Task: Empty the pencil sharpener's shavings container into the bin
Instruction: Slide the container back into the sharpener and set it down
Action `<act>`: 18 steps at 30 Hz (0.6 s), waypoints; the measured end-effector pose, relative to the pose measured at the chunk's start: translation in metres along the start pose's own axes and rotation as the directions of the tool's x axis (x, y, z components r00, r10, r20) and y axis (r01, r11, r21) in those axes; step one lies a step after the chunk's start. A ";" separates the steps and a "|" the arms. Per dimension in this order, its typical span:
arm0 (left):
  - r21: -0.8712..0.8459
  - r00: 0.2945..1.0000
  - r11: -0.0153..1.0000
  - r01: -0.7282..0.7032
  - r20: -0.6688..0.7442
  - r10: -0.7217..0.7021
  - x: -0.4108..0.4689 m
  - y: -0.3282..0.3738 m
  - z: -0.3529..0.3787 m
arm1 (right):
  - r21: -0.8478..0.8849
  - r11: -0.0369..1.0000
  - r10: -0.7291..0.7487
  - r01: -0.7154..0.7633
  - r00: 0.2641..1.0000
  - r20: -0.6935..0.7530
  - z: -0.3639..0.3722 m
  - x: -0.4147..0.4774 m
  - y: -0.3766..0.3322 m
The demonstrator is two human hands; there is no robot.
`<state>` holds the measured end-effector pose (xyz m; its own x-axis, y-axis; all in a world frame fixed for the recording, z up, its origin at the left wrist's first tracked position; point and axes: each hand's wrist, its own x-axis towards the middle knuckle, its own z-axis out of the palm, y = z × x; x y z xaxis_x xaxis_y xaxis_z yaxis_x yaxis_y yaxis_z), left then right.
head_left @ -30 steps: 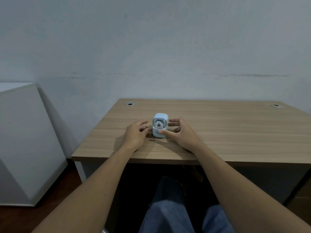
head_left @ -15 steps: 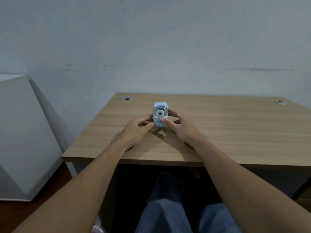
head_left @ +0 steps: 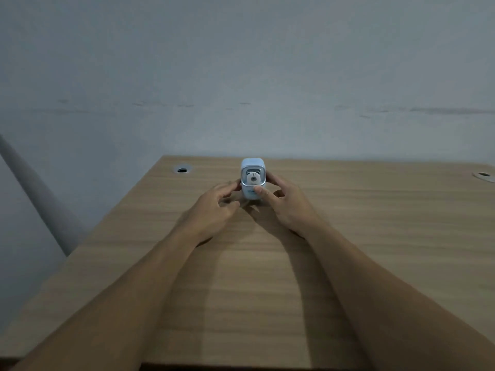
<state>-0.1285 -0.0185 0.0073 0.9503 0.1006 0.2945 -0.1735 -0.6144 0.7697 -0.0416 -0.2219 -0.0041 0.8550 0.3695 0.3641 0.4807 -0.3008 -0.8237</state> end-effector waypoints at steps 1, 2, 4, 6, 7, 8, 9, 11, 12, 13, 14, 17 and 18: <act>0.008 1.000 1.000 -0.005 0.002 0.005 0.012 -0.004 0.002 | -0.014 1.000 -0.002 0.002 1.000 -0.003 -0.001 0.011 0.006; 0.014 1.000 1.000 -0.008 0.008 0.008 0.024 -0.007 0.004 | -0.029 1.000 -0.006 0.006 1.000 -0.005 -0.003 0.022 0.011; 0.017 1.000 1.000 -0.016 0.020 0.016 0.050 -0.016 0.008 | -0.062 0.998 -0.008 0.007 1.000 -0.012 -0.006 0.046 0.024; 0.024 0.999 0.999 -0.025 0.038 0.024 0.076 -0.024 0.011 | -0.082 0.997 -0.008 0.007 1.000 -0.015 -0.009 0.068 0.037; 0.031 0.999 0.999 -0.028 0.042 0.027 0.086 -0.027 0.012 | -0.088 0.996 -0.012 0.010 1.000 -0.019 -0.010 0.078 0.044; 0.042 0.999 0.999 -0.030 0.043 0.029 0.097 -0.030 0.013 | -0.095 0.995 -0.017 0.015 1.000 -0.020 -0.011 0.088 0.050; 0.051 0.999 0.998 -0.034 0.044 0.032 0.109 -0.034 0.016 | -0.097 0.995 -0.017 0.015 1.000 -0.022 -0.012 0.100 0.056; 0.063 0.998 0.997 -0.039 0.042 0.036 0.129 -0.038 0.019 | -0.113 0.993 -0.019 0.016 0.999 -0.028 -0.012 0.120 0.066; 0.065 0.998 0.997 -0.040 0.040 0.038 0.137 -0.040 0.021 | -0.125 0.992 -0.024 0.019 0.999 -0.033 -0.013 0.129 0.070; 0.067 0.998 0.997 -0.044 0.043 0.041 0.147 -0.043 0.023 | -0.132 0.991 -0.031 0.026 0.999 -0.039 -0.013 0.138 0.074; 0.072 0.998 0.996 -0.050 0.051 0.046 0.155 -0.044 0.024 | -0.138 0.990 -0.044 0.037 0.998 -0.043 -0.014 0.145 0.077; 0.052 0.998 0.998 -0.027 0.062 0.024 0.175 -0.049 0.027 | -0.170 0.984 -0.063 0.053 0.997 -0.055 -0.015 0.163 0.087; 0.039 0.998 0.999 -0.014 0.068 0.011 0.182 -0.052 0.028 | -0.178 0.982 -0.065 0.055 0.997 -0.052 -0.015 0.170 0.090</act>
<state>0.0602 0.0099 0.0049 0.9637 0.0400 0.2639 -0.1765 -0.6460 0.7426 0.1497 -0.1994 -0.0102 0.8309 0.3422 0.4387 0.5537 -0.4319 -0.7119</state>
